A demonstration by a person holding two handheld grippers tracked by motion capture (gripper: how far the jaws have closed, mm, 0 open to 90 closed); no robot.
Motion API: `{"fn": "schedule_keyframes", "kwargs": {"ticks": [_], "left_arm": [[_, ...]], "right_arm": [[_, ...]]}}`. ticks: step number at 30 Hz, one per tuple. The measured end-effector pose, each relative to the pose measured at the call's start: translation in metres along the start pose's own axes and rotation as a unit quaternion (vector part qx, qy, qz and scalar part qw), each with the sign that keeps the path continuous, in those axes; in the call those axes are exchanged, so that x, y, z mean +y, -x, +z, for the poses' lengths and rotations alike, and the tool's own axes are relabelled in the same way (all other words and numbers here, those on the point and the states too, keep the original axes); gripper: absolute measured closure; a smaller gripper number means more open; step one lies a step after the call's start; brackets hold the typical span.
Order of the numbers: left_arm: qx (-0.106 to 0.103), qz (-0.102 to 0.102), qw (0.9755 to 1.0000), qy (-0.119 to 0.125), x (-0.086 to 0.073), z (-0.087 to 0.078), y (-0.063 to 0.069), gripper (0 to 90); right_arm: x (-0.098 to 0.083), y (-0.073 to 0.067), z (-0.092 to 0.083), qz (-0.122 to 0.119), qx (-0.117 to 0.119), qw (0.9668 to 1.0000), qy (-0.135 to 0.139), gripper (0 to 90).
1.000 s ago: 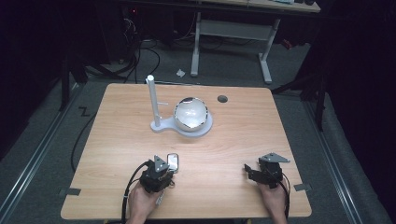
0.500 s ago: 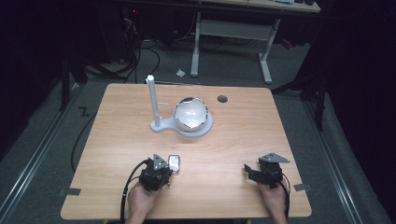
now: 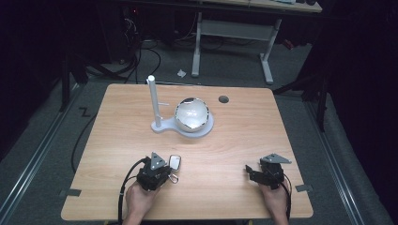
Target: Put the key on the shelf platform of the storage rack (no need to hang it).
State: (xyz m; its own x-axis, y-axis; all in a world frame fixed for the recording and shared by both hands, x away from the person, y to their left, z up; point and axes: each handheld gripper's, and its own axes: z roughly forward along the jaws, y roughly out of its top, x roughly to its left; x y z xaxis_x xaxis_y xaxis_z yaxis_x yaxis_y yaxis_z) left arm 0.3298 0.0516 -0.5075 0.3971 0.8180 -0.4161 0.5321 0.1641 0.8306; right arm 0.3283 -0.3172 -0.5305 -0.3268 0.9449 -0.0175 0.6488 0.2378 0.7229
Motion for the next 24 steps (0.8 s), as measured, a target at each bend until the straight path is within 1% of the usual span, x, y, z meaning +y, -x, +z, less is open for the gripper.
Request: {"fn": "schedule_keyframes", "kwargs": {"ticks": [1, 2, 5, 6, 7, 8, 9, 10, 13, 15, 19, 24], "left_arm": [[-0.002, -0.001, 1.0, 0.004, 0.005, -0.002, 0.0, 85.9], [-0.002, -0.001, 1.0, 0.004, 0.005, -0.002, 0.0, 85.9], [-0.011, -0.009, 0.9998, 0.014, 0.016, -0.008, 0.0, 85.9], [-0.011, -0.009, 0.9998, 0.014, 0.016, -0.008, 0.0, 85.9], [-0.014, -0.009, 0.9997, 0.017, 0.022, -0.011, 0.0, 85.9], [-0.014, -0.009, 0.9997, 0.017, 0.022, -0.011, 0.0, 85.9], [-0.015, -0.009, 0.9996, 0.02, 0.028, -0.013, -0.001, 85.9], [-0.015, -0.009, 0.9996, 0.02, 0.028, -0.013, -0.001, 85.9], [-0.02, -0.011, 0.9995, 0.022, 0.037, -0.017, -0.001, 85.9], [-0.028, -0.021, 0.9991, 0.024, 0.043, -0.02, -0.001, 85.9], [-0.03, -0.022, 0.999, 0.025, 0.049, -0.023, -0.001, 85.9], [-0.039, -0.028, 0.9983, 0.034, 0.061, -0.026, 0.0, 85.9]], "right_arm": [[0.0, 0.0, 0.0, 0.0, 0.0, 1.0, 0.0, 31.0], [0.0, 0.0, 0.0, 0.0, 0.0, 1.0, 0.0, 31.0], [0.0, 0.0, 0.0, 0.0, 0.0, 1.0, 0.0, 31.0], [0.0, 0.0, 0.0, 0.0, 0.0, 1.0, 0.0, 31.0], [0.0, 0.0, 0.0, 0.0, 0.0, 1.0, 0.0, 31.0], [0.0, 0.0, 0.0, 0.0, 0.0, 1.0, 0.0, 31.0], [0.0, 0.0, 0.0, 0.0, 0.0, 1.0, 0.0, 31.0], [0.0, 0.0, 0.0, 0.0, 0.0, 1.0, 0.0, 31.0], [0.0, 0.0, 0.0, 0.0, 0.0, 1.0, 0.0, 31.0], [0.0, 0.0, 0.0, 0.0, 0.0, 1.0, 0.0, 31.0], [0.0, 0.0, 0.0, 0.0, 0.0, 1.0, 0.0, 30.9], [0.0, 0.0, 0.0, 0.0, 0.001, 1.0, 0.0, 30.9]]}}
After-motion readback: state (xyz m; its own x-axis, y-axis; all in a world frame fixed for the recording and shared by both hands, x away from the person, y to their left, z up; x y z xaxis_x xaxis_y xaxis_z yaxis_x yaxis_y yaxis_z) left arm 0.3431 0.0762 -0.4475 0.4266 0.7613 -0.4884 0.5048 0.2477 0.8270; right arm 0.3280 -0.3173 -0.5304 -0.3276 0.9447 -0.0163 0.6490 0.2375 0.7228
